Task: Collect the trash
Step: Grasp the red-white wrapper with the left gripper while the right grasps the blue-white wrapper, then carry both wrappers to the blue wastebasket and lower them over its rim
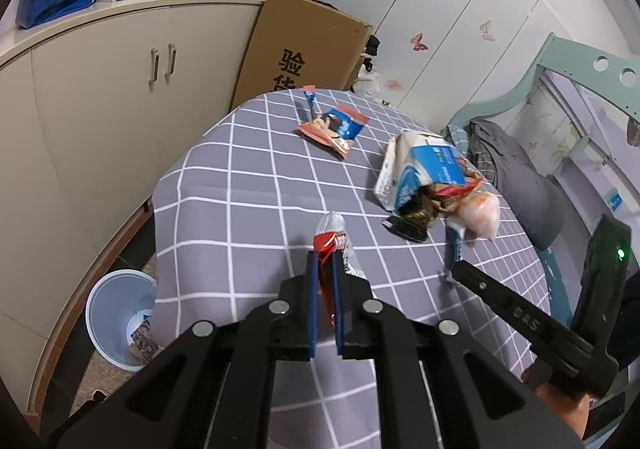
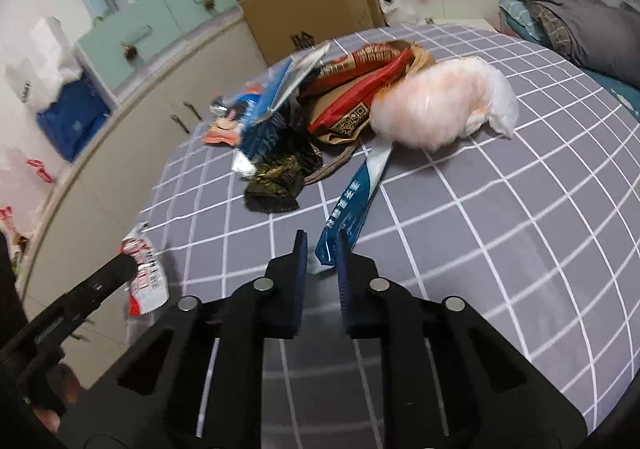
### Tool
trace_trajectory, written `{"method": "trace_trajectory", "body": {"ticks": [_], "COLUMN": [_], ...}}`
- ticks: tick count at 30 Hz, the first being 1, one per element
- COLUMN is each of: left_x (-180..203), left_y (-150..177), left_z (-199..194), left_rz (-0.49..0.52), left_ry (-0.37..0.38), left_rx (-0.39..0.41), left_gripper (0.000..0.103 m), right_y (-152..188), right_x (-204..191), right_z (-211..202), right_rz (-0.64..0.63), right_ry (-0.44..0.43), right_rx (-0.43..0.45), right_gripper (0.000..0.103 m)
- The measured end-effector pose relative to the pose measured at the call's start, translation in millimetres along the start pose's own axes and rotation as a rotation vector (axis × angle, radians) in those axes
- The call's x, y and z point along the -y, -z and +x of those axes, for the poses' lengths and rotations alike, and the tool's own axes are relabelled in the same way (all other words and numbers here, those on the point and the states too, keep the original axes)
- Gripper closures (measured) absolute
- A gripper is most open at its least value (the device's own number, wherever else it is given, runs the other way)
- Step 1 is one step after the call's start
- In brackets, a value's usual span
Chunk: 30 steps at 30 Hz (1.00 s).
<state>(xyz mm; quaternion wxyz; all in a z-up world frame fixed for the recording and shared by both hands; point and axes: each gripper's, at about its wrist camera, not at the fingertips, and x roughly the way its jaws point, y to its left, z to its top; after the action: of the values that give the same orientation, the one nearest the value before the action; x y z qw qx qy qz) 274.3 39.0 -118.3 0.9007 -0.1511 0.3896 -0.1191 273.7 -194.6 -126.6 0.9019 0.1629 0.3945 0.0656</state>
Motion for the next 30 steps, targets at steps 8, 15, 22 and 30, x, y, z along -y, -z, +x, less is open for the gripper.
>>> {"method": "trace_trajectory", "body": {"ticks": [8,15,22,30], "left_x": [15,25,19,-22], "left_y": [15,24,26,32], "left_z": [-14,-29,-53,-87], "left_rz": [0.016,0.012,-0.004,-0.050], "left_ry": [0.024,0.064,0.097,0.071], "left_rx": [0.002,0.016,0.056,0.100], "left_gripper": [0.097,0.097,0.097,0.097], "right_y": [24,38,45,52], "right_x": [5,-6,-36,-90], "right_z": [-36,-53,-71,-77], "right_rz": [0.024,0.021,-0.035,-0.118], "right_ry": [-0.132,-0.207,-0.267,-0.356], "right_rx": [0.027,0.034,0.043,0.033], "right_gripper": [0.097,0.097,0.097,0.097]}}
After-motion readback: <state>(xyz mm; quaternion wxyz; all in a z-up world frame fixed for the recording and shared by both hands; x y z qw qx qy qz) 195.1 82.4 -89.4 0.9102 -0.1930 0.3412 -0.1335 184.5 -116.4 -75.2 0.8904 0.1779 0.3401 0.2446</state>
